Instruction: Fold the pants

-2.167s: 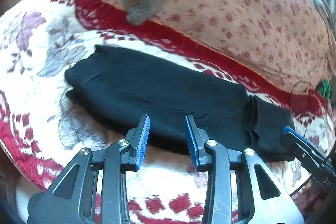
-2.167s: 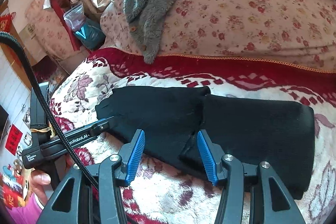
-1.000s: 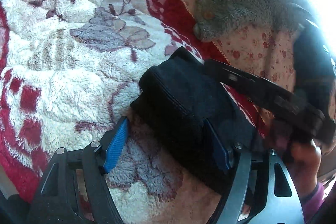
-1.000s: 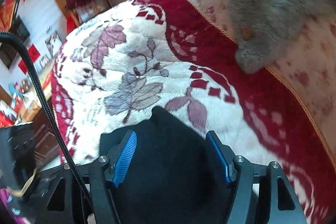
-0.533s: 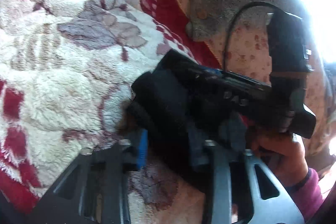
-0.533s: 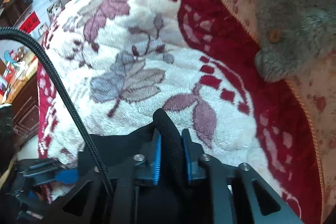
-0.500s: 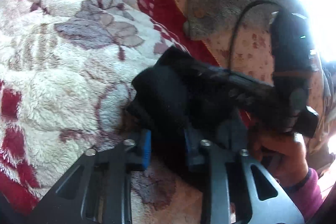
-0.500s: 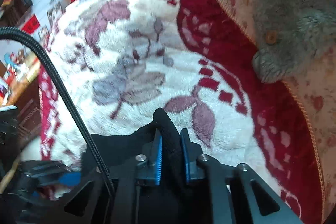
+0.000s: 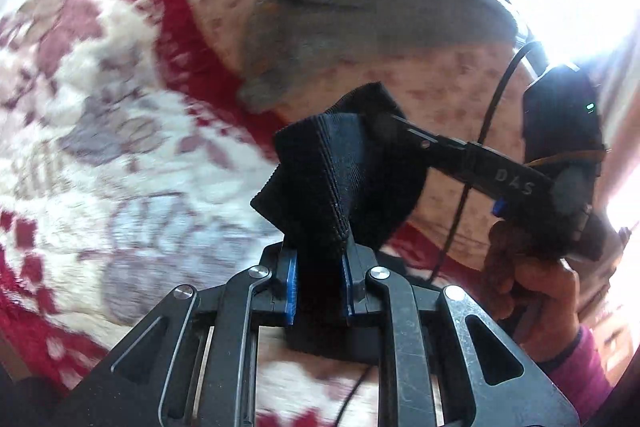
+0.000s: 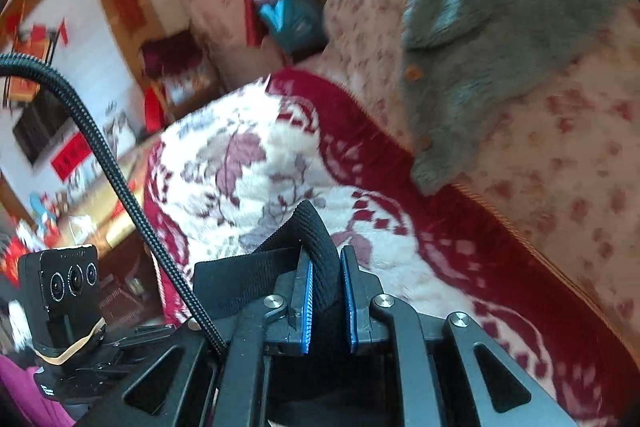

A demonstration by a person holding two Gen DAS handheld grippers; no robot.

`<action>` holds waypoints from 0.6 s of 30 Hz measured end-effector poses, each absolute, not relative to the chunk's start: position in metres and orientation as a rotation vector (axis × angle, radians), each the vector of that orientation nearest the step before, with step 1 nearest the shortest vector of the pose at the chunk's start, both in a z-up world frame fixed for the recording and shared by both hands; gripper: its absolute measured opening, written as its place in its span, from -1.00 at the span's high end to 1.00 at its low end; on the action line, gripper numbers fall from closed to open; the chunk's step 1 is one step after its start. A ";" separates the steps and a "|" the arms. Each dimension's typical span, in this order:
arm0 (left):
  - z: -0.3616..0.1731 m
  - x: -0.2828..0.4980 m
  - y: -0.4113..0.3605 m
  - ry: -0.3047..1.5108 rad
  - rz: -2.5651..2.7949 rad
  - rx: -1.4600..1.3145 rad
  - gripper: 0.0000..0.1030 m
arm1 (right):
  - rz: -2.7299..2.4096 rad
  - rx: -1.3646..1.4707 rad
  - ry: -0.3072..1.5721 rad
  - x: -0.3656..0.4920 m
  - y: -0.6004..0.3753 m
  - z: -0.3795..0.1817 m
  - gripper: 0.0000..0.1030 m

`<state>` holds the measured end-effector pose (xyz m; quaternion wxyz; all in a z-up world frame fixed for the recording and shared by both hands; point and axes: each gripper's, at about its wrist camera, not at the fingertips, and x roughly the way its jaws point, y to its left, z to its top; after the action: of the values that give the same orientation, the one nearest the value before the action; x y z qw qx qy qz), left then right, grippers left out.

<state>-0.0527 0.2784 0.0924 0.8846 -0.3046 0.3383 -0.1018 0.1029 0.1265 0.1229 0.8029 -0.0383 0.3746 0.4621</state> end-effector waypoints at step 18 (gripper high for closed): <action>0.130 -0.056 0.042 0.790 -0.536 -0.331 0.70 | 0.690 0.237 0.718 0.064 -0.137 0.133 0.77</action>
<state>-0.0558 0.0422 0.1300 0.8751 -0.1586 0.3782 -0.2569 0.0644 -0.1369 0.1327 0.8720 0.1132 0.3434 0.3301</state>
